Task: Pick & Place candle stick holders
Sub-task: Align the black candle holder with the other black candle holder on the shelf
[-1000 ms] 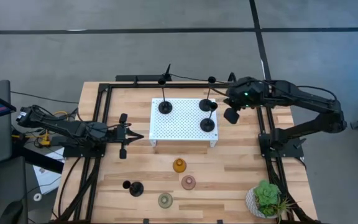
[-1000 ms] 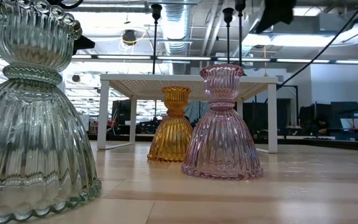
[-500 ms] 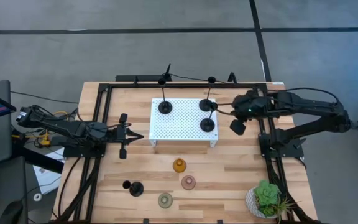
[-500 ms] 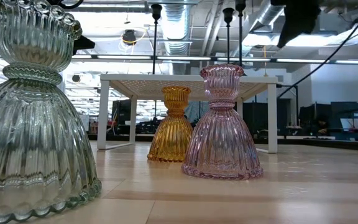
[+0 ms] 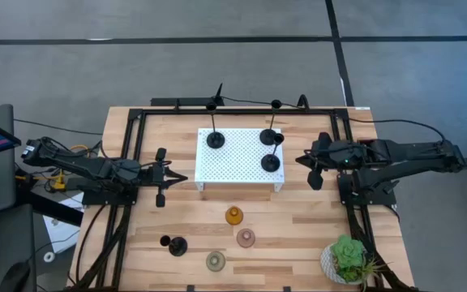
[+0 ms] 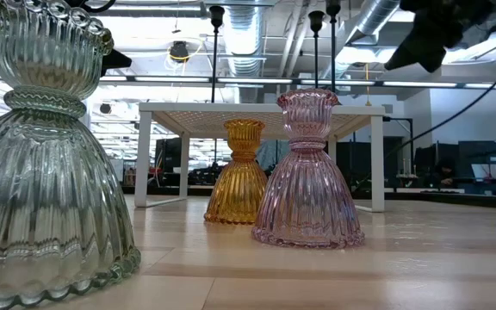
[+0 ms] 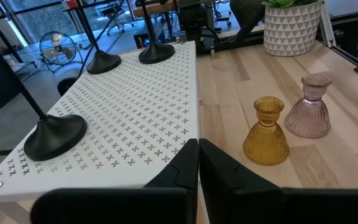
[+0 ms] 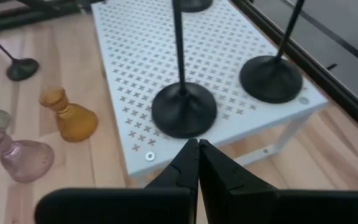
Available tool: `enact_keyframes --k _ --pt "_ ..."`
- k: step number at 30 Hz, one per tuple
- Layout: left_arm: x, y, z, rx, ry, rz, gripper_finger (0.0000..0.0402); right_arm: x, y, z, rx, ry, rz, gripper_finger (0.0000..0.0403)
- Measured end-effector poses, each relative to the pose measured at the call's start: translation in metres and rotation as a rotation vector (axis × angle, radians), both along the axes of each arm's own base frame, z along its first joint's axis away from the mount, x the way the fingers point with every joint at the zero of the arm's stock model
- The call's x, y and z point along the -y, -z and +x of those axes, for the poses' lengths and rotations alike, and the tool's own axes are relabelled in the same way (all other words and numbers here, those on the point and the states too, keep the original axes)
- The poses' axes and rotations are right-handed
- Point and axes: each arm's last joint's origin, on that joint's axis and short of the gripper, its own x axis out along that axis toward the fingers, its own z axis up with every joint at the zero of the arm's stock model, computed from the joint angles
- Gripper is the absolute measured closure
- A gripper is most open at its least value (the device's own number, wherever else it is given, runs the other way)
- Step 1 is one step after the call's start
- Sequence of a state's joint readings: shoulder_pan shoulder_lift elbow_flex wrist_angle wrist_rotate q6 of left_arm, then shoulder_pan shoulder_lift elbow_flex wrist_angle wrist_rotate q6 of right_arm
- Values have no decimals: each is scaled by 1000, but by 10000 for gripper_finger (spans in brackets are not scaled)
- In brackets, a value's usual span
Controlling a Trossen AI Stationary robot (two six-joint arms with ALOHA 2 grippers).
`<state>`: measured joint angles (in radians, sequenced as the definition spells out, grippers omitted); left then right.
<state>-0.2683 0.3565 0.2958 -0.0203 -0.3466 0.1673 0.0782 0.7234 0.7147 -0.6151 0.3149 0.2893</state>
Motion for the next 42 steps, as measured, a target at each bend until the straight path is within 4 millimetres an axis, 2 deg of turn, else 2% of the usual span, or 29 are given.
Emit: enact_keyframes --k 10,16,26,30,37,42 --pt "1 -1 0 15 17 -14 391 -6 33 -7 125 -55 -2 403" --pt "7 8 -1 -85 247 31 395 -6 43 -4 153 -60 -10 403" --pt "22 21 -5 -251 782 -101 396 -6 42 -2 179 -63 -11 403" --pt "25 28 0 -301 854 -74 397 -7 40 -2 196 -64 -10 403" --pt "28 56 10 -362 875 -27 398 -7 36 0 240 -63 -7 403" --pt "33 56 12 -340 988 -78 397 -7 36 0 241 -58 -2 403"
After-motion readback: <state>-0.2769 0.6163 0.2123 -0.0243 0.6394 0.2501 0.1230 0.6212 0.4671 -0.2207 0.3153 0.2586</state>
